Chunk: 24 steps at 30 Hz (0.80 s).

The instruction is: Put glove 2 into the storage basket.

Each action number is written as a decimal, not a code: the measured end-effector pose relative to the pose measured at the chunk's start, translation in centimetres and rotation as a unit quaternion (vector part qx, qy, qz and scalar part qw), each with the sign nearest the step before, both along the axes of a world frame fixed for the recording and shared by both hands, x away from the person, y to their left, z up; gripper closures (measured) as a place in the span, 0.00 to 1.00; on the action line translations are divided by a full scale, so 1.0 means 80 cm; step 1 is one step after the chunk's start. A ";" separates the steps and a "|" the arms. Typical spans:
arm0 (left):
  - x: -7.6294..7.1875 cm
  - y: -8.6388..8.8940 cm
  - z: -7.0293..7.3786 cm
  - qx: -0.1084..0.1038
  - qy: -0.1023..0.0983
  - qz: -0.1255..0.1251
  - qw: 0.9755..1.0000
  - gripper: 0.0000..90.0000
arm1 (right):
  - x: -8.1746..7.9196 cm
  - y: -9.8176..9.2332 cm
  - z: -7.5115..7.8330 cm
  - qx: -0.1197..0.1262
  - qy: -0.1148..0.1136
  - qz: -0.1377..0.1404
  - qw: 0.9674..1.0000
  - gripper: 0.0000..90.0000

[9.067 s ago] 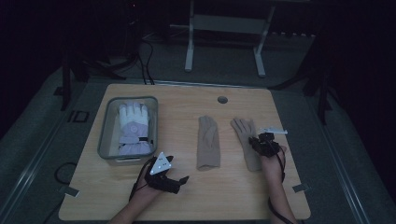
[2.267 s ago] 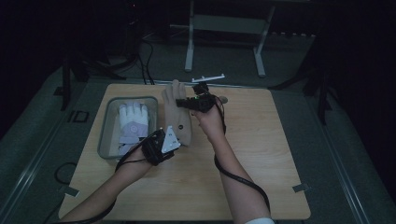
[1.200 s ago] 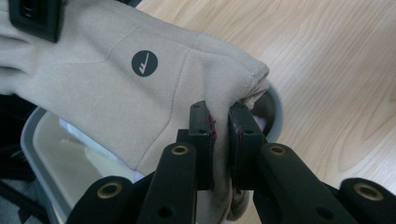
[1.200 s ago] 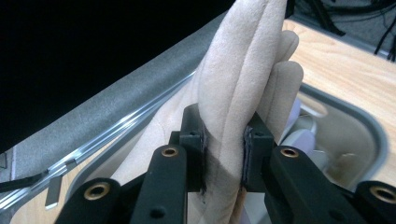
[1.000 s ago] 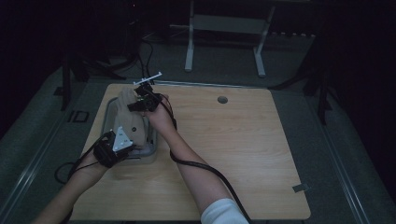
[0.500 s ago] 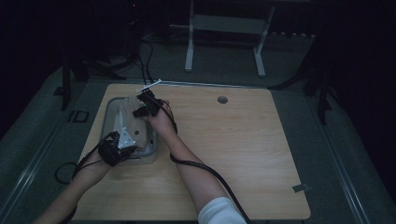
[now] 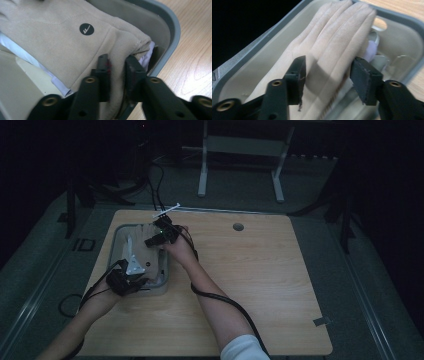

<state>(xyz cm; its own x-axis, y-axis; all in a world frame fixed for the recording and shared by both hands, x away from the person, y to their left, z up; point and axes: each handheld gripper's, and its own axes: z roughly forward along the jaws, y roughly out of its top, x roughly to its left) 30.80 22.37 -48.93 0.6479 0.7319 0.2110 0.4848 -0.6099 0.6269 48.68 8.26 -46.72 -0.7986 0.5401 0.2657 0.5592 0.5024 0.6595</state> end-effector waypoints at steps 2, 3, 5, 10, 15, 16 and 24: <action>-0.003 0.004 0.005 -0.014 -0.018 0.015 1.000 0.56 | -0.003 -0.008 0.008 0.003 -0.010 -0.001 1.000 0.42; -0.006 0.006 0.008 -0.021 -0.024 0.022 0.999 0.51 | -0.004 -0.012 0.011 0.004 -0.014 0.002 1.000 0.40; -0.010 0.007 0.013 -0.034 -0.030 0.027 0.999 0.40 | -0.008 -0.020 0.018 0.011 -0.022 0.005 1.000 0.33; -0.019 0.005 0.022 -0.064 -0.045 0.015 0.997 0.27 | -0.020 -0.039 0.029 0.044 -0.047 0.008 0.998 0.32; -0.025 -0.005 0.024 -0.083 -0.062 0.011 0.995 0.19 | -0.033 -0.051 0.026 0.042 -0.056 0.035 0.997 0.23; -0.027 -0.014 0.022 -0.085 -0.061 0.004 0.995 0.18 | -0.036 -0.053 0.025 0.035 -0.057 0.040 0.997 0.22; -0.028 -0.043 0.015 -0.109 -0.052 -0.032 0.992 0.18 | -0.053 -0.077 0.014 0.029 -0.060 0.066 0.996 0.21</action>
